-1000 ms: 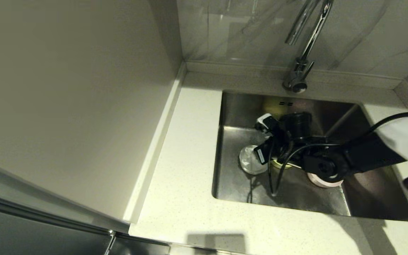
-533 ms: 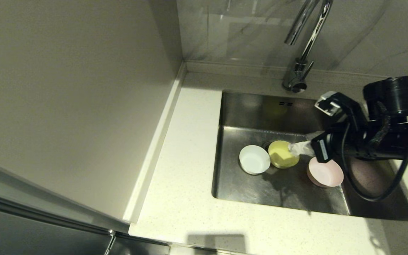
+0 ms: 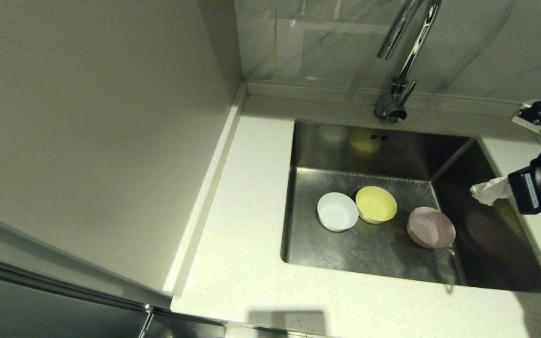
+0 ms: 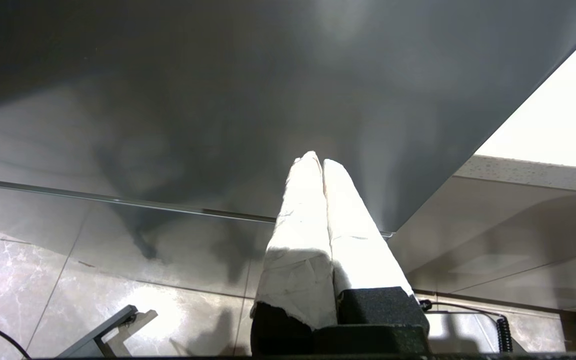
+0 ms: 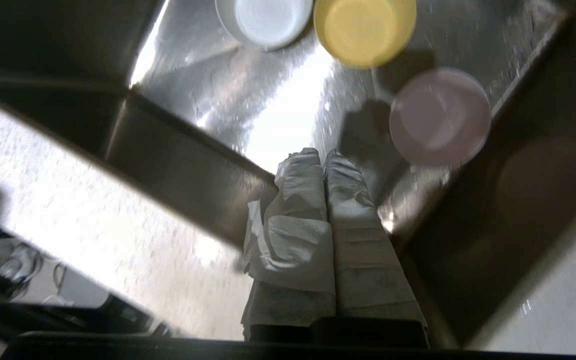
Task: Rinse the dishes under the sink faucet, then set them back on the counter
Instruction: Turn on the faucet
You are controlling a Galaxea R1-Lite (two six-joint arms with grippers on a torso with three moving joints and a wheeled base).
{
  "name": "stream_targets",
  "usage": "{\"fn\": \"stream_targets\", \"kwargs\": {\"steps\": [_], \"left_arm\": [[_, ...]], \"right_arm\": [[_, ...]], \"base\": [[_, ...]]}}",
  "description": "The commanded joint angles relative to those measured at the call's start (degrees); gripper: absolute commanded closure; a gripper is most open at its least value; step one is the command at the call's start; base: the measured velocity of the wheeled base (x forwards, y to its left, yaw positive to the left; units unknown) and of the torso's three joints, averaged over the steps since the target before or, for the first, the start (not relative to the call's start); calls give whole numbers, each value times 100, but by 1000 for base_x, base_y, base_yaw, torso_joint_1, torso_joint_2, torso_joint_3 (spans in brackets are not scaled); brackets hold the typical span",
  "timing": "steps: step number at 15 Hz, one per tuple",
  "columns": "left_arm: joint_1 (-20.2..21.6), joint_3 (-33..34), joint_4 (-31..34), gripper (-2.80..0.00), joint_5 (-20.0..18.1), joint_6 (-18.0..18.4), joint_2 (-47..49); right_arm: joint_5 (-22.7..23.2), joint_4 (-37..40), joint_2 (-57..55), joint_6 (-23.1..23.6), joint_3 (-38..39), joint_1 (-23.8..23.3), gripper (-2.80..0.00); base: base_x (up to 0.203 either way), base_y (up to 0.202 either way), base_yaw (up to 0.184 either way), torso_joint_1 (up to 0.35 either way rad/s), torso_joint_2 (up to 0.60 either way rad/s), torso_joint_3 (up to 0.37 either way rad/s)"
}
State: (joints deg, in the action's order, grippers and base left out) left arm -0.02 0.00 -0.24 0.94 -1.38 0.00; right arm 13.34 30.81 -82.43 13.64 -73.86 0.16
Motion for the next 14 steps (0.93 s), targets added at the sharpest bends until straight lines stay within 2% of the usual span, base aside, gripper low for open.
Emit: {"fn": "stream_targets", "kwargs": {"steps": [1,3,5,7,10,12,14], "left_arm": [[2,0,-2,0,3,-3,-9],[2,0,-2,0,3,-3,-9],[2,0,-2,0,3,-3,-9],[2,0,-2,0,3,-3,-9],[2,0,-2,0,3,-3,-9],[2,0,-2,0,3,-3,-9],[2,0,-2,0,3,-3,-9]], "right_arm": [[103,619,125,-1,-433,-250,0],[351,613,71,-441,-698,-284,0],[610,90,-99,-697,-1019,-273,0],[956,-1032,-238,-880,-1130,-267,0],[1159,-3294,-558,-1722,-1450,-81,0],[1224,-4116,-789,-1955,-1911,94,0],[1499,-4728,-936,-2185,-2340,321,0]], "base": [[0,0,0,0,0,0],[0,0,0,0,0,0],[0,0,0,0,0,0],[0,0,0,0,0,0],[0,0,0,0,0,0],[0,0,0,0,0,0],[0,0,0,0,0,0]]}}
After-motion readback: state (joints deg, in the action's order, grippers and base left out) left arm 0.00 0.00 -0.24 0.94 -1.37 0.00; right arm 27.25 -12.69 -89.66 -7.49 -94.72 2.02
